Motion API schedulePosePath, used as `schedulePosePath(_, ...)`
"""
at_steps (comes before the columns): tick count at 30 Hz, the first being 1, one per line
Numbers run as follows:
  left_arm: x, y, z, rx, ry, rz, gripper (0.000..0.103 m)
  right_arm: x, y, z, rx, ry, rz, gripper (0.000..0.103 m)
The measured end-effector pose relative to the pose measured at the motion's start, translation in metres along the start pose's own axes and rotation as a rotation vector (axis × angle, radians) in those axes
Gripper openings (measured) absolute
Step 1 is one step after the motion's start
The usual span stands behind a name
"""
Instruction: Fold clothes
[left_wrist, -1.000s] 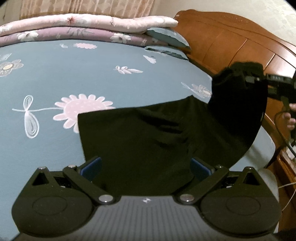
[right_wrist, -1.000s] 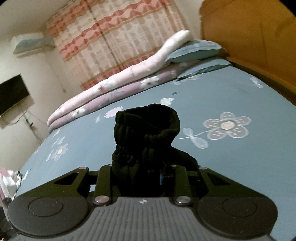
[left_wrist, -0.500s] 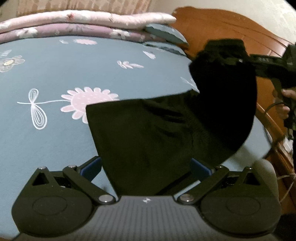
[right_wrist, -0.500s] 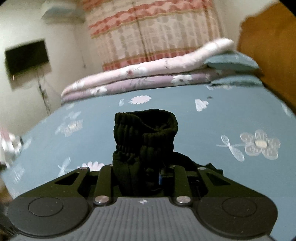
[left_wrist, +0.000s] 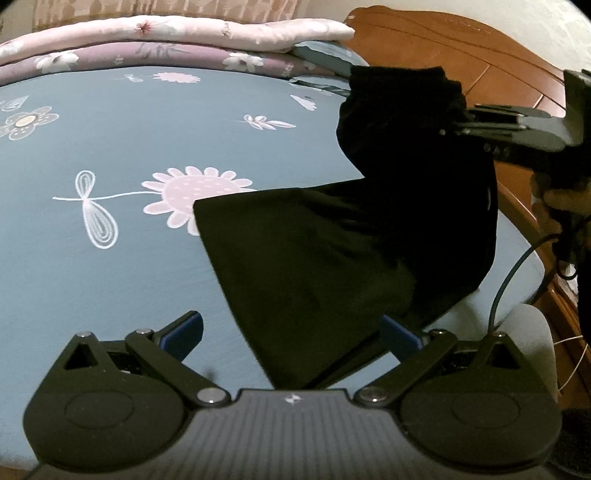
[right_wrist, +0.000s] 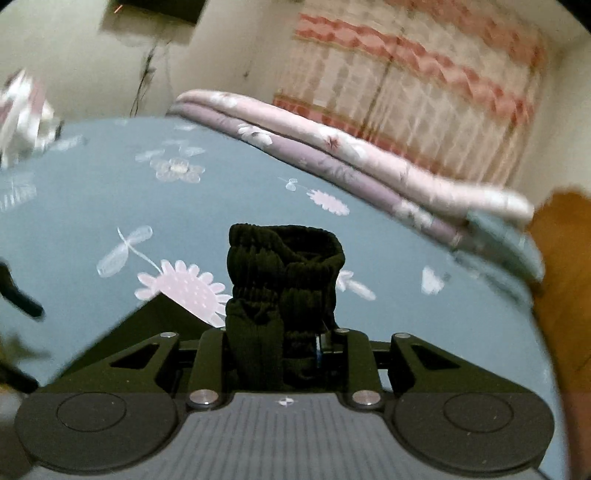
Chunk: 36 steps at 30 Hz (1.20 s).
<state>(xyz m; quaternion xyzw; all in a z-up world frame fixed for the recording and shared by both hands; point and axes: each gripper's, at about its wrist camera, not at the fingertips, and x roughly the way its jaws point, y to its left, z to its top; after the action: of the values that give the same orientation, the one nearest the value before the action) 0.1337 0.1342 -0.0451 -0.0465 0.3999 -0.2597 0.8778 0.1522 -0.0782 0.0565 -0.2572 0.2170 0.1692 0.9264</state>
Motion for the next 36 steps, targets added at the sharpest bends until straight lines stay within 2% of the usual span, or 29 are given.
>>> schedulePosePath(9, -0.005, 0.010, -0.004, -0.015, -0.002, 0.026, 0.101, 0.010, 0.062, -0.004, -0.298, 0.007, -0.081, 0.029)
schedulePosePath(15, -0.008, 0.016, -0.007, -0.032, -0.012, 0.030, 0.101, 0.015, 0.100, -0.009, -0.506, -0.021, -0.180, 0.029)
schedulePosePath(20, -0.011, 0.023, -0.011, -0.052, -0.020, 0.041, 0.101, 0.026, 0.125, -0.014, -0.621, -0.017, -0.187, 0.029)
schedulePosePath(26, -0.015, 0.029, -0.015, -0.071, -0.026, 0.050, 0.101, 0.038, 0.148, -0.025, -0.678, 0.010, -0.153, 0.029)
schedulePosePath(36, -0.015, 0.037, -0.021, -0.098, -0.026, 0.064, 0.101, 0.048, 0.163, -0.030, -0.676, 0.032, -0.127, 0.030)
